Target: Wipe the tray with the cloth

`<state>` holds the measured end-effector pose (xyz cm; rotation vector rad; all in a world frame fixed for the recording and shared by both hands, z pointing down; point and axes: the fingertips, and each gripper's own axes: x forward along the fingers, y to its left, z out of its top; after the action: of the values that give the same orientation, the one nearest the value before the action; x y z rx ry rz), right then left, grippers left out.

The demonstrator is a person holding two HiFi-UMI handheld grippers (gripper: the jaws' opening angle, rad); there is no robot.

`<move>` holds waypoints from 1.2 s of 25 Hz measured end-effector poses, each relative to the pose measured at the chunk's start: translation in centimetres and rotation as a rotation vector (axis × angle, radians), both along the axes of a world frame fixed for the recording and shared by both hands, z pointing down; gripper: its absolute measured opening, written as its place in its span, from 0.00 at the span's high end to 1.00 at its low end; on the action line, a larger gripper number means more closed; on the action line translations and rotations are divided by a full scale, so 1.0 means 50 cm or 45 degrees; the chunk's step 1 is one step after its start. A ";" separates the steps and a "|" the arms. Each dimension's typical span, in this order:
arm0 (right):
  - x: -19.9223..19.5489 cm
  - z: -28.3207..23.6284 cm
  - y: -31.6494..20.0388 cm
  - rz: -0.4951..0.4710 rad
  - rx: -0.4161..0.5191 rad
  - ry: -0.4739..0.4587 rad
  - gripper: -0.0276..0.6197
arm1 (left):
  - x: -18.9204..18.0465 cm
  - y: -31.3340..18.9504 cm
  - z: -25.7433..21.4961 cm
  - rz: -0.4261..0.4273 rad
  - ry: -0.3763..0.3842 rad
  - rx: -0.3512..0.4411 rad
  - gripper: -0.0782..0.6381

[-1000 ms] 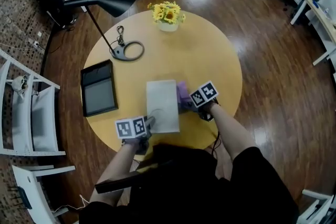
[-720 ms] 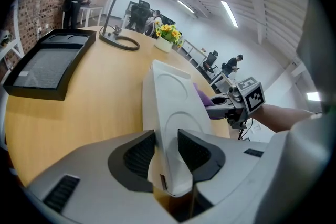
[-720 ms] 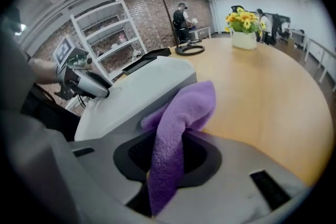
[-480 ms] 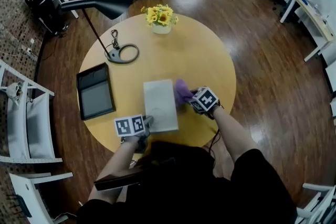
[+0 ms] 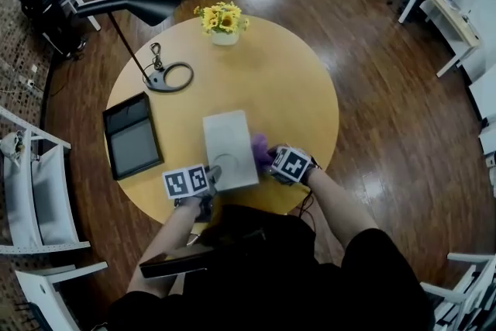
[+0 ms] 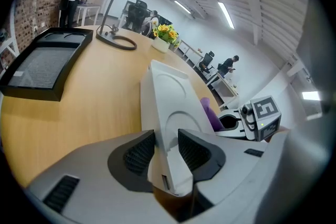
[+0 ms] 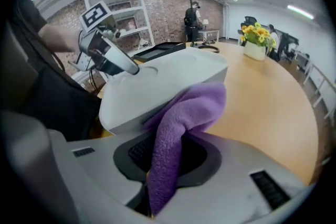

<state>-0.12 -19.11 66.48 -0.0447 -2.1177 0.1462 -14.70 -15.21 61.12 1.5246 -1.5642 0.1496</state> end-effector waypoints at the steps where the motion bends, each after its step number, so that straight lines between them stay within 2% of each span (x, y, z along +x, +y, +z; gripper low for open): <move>1: 0.001 -0.006 0.012 -0.042 0.034 0.012 0.82 | 0.001 0.000 0.000 0.000 -0.002 0.003 0.70; 4: 0.028 0.005 0.051 -0.165 0.090 0.069 0.82 | 0.000 0.004 -0.002 -0.008 -0.002 0.019 0.70; 6: 0.052 0.026 0.068 -0.196 0.125 0.106 0.82 | 0.001 0.004 -0.003 -0.013 0.003 0.031 0.70; 16: 0.086 0.038 0.131 -0.051 0.172 0.123 0.82 | -0.002 0.009 -0.004 -0.016 -0.006 0.060 0.70; 20: 0.093 0.032 0.157 0.090 0.181 0.084 0.82 | -0.002 0.013 -0.007 -0.025 0.004 0.079 0.70; 23: 0.096 0.028 0.178 0.241 0.146 0.028 0.82 | 0.002 0.015 -0.009 -0.007 0.014 0.096 0.71; 27: 0.097 0.023 0.186 0.533 0.131 -0.052 0.82 | 0.001 0.002 -0.023 0.114 0.011 0.153 0.71; 30: 0.101 0.008 0.195 0.792 0.113 -0.115 0.82 | -0.036 -0.043 -0.067 0.233 -0.078 0.284 0.66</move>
<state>4.92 -9.36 66.87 0.6744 -2.1619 0.4220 -16.50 -17.36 57.77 1.8542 -1.5276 0.1299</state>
